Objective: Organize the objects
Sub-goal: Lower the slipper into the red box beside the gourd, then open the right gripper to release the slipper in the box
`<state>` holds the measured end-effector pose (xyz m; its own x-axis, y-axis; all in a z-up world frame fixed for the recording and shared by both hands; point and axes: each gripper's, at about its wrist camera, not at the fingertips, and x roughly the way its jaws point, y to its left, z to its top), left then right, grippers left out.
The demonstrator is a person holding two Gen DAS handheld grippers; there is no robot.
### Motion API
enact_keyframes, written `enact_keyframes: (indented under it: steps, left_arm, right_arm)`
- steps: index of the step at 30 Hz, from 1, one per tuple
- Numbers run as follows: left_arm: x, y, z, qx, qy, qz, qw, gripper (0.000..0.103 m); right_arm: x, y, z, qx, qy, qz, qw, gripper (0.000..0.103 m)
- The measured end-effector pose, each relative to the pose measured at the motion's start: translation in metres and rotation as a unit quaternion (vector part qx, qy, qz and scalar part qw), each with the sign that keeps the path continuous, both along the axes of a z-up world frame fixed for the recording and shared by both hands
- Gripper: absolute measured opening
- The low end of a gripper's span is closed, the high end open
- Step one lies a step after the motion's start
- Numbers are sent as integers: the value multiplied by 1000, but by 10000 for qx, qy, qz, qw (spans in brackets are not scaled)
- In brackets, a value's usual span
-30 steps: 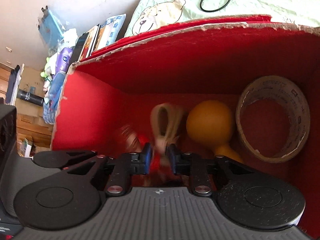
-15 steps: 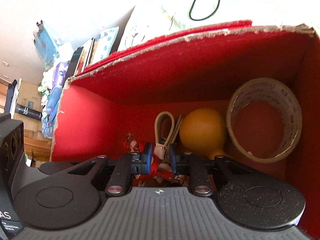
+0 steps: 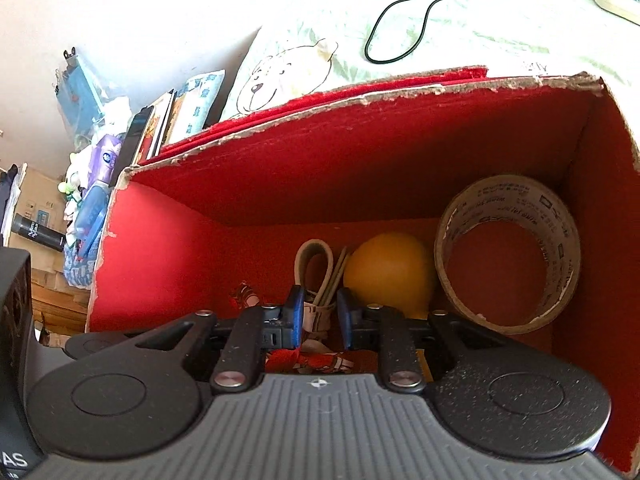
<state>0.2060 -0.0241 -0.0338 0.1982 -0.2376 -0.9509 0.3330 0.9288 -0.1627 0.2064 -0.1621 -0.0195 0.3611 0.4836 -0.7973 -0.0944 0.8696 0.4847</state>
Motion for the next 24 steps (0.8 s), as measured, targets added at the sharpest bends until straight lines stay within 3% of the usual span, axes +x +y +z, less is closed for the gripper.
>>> enact_keyframes:
  steps: [24]
  left_arm:
    - [-4, -10, -3, 688, -372, 184, 9968, 68]
  right_arm:
    - [-7, -1, 1, 210, -187, -234, 9993, 23]
